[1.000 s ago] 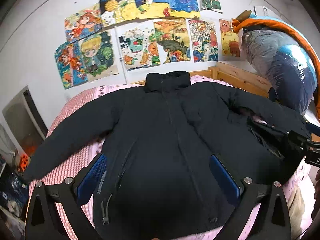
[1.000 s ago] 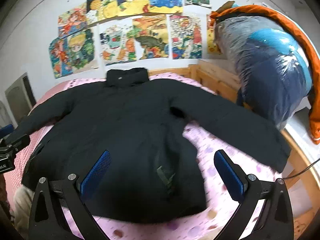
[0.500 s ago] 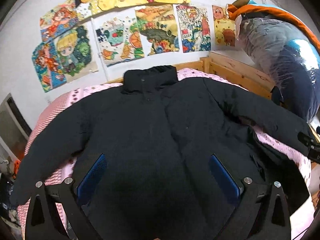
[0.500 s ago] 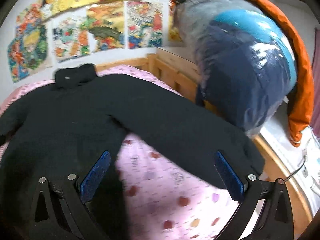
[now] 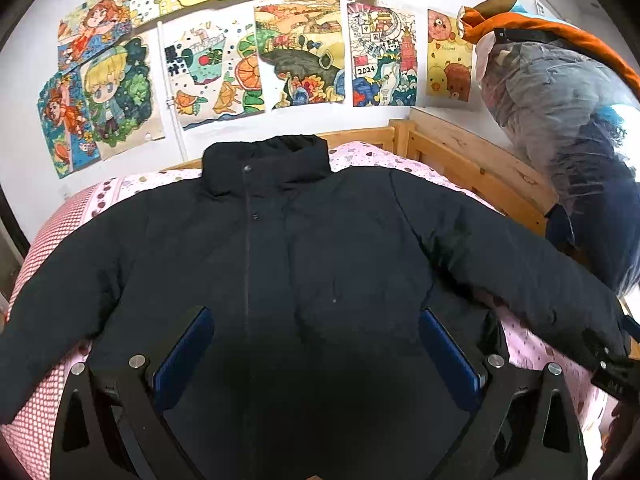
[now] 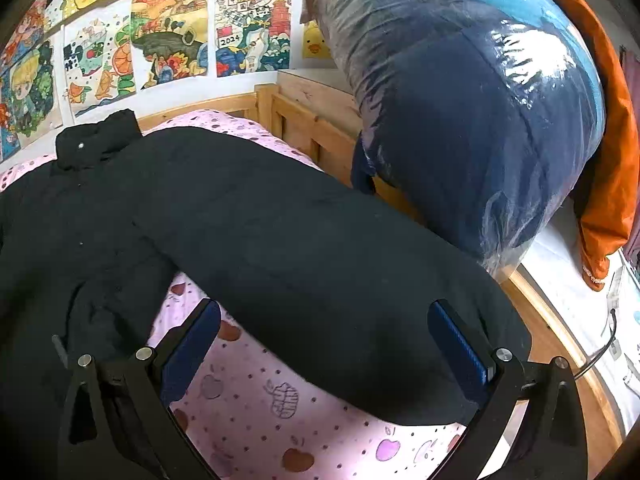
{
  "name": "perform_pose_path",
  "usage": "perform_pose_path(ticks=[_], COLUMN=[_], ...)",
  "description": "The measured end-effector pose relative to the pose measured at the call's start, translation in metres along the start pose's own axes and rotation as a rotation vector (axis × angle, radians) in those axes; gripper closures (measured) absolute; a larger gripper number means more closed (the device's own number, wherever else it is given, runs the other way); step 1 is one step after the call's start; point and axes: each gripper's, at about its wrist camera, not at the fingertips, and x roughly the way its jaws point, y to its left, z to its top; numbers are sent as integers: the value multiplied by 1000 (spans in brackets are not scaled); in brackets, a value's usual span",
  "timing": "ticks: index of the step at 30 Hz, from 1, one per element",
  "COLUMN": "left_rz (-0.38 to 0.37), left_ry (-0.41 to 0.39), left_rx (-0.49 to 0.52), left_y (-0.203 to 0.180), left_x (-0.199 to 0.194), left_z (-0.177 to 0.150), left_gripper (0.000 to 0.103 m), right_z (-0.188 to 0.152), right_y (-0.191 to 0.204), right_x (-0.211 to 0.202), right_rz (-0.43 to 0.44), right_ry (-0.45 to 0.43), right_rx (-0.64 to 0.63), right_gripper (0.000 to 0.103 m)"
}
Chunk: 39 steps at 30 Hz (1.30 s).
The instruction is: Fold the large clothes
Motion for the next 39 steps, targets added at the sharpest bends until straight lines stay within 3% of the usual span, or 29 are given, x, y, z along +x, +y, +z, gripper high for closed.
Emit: perform_pose_path(ticks=[3, 4, 7, 10, 15, 19, 23, 26, 28, 29, 30, 32, 33, 36, 39], left_rz=[62, 71, 38, -15, -96, -175, -141, -126, -109, -102, -100, -102, -106, -131, -197], left_ry=[-16, -7, 59, 71, 24, 84, 178, 169, 167, 170, 173, 180, 185, 192, 161], left_rx=[12, 19, 31, 0, -22, 28, 73, 84, 100, 107, 109, 106, 102, 62, -11], left_y=[-9, -11, -21, -27, -45, -65, -77, -80, -85, -87, -88, -87, -85, -74, -46], left_x=[26, 34, 71, 96, 127, 158, 187, 194, 194, 195, 195, 196, 195, 182, 139], left_z=[3, 4, 8, 18, 32, 24, -8, -22, -24, -24, -25, -25, -24, -14, -2], left_gripper=[0, 0, 0, 0, 0, 0, 0, 0, 0, 0, 0, 0, 0, 1, 1], right_z=[-5, -11, -29, -43, -81, -104, -133, -145, -143, -140, -138, -131, -129, -117, -80], right_y=[-12, -22, -54, -87, -125, -133, -141, -146, -146, -145, -142, -138, -136, -126, -103], right_x=[-11, -24, -49, -40, 1, 21, 27, 36, 40, 41, 40, 42, 43, 30, -3], right_rz=[1, -8, -66, -76, 76, 132, 108, 176, 213, 217, 217, 182, 182, 180, 174], right_ry=[-80, -156, -294, -265, -108, -60, -59, -63, -86, -99, -105, -92, -90, -117, -232], right_rx=[44, 80, 172, 271, 536, 684, 851, 927, 952, 955, 954, 950, 947, 915, 766], right_gripper=[1, 1, 1, 1, 1, 1, 1, 1, 6, 18, 36, 45, 57, 67, 70])
